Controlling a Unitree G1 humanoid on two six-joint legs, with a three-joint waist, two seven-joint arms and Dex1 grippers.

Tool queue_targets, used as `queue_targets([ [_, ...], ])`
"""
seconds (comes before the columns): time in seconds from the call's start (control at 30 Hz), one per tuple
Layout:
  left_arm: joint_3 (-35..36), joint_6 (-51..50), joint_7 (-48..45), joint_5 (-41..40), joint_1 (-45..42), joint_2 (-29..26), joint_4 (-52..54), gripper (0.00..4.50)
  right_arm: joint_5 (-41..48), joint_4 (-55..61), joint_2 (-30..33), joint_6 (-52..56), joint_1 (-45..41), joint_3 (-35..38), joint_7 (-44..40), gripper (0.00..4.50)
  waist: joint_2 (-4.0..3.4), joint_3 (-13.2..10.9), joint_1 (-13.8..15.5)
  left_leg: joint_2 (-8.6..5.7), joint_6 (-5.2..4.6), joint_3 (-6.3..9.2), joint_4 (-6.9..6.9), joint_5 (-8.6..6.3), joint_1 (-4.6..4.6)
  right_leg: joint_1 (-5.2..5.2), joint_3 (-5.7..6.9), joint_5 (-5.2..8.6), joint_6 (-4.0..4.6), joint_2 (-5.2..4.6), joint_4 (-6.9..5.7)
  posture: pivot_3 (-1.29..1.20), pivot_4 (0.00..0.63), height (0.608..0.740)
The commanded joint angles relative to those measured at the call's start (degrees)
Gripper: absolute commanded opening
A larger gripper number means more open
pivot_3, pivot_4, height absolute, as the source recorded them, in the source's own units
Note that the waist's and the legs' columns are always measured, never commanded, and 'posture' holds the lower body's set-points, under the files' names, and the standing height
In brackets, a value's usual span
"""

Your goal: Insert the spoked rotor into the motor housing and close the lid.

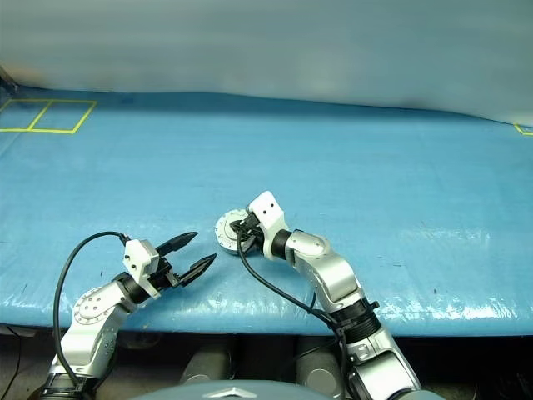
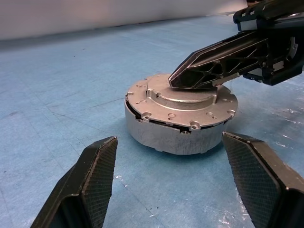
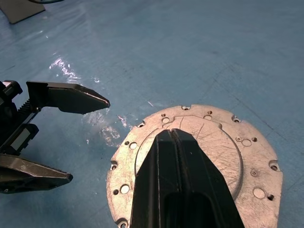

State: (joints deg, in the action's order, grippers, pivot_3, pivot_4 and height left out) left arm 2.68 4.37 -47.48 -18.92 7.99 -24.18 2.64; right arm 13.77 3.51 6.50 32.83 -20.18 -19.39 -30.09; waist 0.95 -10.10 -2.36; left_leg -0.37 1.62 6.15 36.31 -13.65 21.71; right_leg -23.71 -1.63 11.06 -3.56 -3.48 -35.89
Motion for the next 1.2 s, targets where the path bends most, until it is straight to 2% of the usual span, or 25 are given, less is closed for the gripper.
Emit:
queue_targets([
  [0.03,0.1,1.0,0.3,-0.1,-0.4,0.2,1.0,3.85,-0.6,-0.8,-0.1,-0.4,0.0,-0.1,-0.2,0.04,0.0,0.0,0.0,0.0,0.0,0.0,0.0,0.0,0.0,0.0,0.0,0.0,0.0,0.0,0.0,0.0,0.15,0.74],
  [0.13,0.1,1.1,0.3,0.0,-0.5,0.3,1.0,3.85,0.1,-0.8,0.2,0.2,0.1,-0.3,-1.7,0.04,0.0,0.0,0.0,0.0,0.0,0.0,0.0,0.0,-0.01,0.01,0.0,0.0,0.0,0.0,-0.01,0.0,0.15,0.74],
  [0.17,0.1,1.1,0.3,0.0,-0.6,0.3,0.9,3.85,0.0,-0.7,0.3,0.4,0.2,-0.3,-1.8,0.2,0.0,0.0,0.0,0.0,0.0,0.0,0.0,0.0,-0.01,0.01,0.0,0.0,0.0,0.0,-0.01,0.0,0.15,0.74],
  [0.23,0.0,1.2,0.3,0.1,-0.6,0.3,0.8,3.85,-0.4,0.0,0.9,-0.5,0.5,-0.8,-2.7,0.63,0.0,0.0,0.0,0.0,0.0,0.0,0.0,0.0,-0.01,0.01,0.0,0.0,0.0,0.0,-0.01,0.0,0.15,0.74],
  [0.37,0.0,1.3,0.1,0.2,-1.0,0.4,0.4,3.85,0.4,3.0,0.6,-4.2,1.3,0.4,-3.4,1.87,0.0,0.0,0.0,0.0,0.0,0.0,0.0,0.0,-0.01,0.02,0.0,0.0,0.0,0.0,0.0,0.0,0.15,0.74],
  [0.67,-0.5,1.3,-0.2,0.3,-1.6,0.6,-0.3,3.85,-2.1,5.0,2.2,-9.0,1.5,0.6,-2.5,1.87,0.0,0.0,0.1,0.0,0.01,0.0,0.0,0.0,-0.01,0.01,0.0,0.0,0.0,0.0,0.0,0.0,0.15,0.74],
  [0.8,-0.5,1.5,-0.1,0.2,-1.6,0.5,-0.4,3.85,-0.1,4.1,1.3,-7.8,1.6,1.7,-3.2,1.87,0.0,0.0,0.1,0.0,0.01,0.0,-0.01,0.0,-0.01,0.0,0.0,0.0,0.0,0.0,0.0,0.0,0.15,0.74],
  [0.93,-0.4,1.5,0.0,0.2,-1.5,0.5,-0.4,3.85,0.3,4.4,1.6,-7.6,1.4,1.5,-4.1,2.76,0.0,0.0,0.1,0.0,0.01,0.0,-0.01,0.0,-0.01,0.01,0.0,0.0,0.0,0.0,0.0,0.0,0.15,0.74],
  [1.07,-0.3,1.5,0.1,0.2,-1.2,0.5,-0.3,3.85,-1.0,3.2,1.2,-8.5,1.3,1.3,-2.8,4.13,0.0,0.0,0.1,0.0,0.01,0.0,-0.02,0.0,-0.01,0.0,0.0,0.0,0.0,0.0,0.0,0.0,0.15,0.74],
  [1.2,-0.3,1.4,0.1,0.2,-1.1,0.5,-0.2,3.85,-1.2,2.2,1.0,-8.5,1.4,1.2,-2.6,4.13,0.0,0.0,0.1,0.0,0.01,0.0,-0.02,0.0,0.0,-0.01,0.0,0.0,0.0,0.0,0.0,0.0,0.15,0.74],
])
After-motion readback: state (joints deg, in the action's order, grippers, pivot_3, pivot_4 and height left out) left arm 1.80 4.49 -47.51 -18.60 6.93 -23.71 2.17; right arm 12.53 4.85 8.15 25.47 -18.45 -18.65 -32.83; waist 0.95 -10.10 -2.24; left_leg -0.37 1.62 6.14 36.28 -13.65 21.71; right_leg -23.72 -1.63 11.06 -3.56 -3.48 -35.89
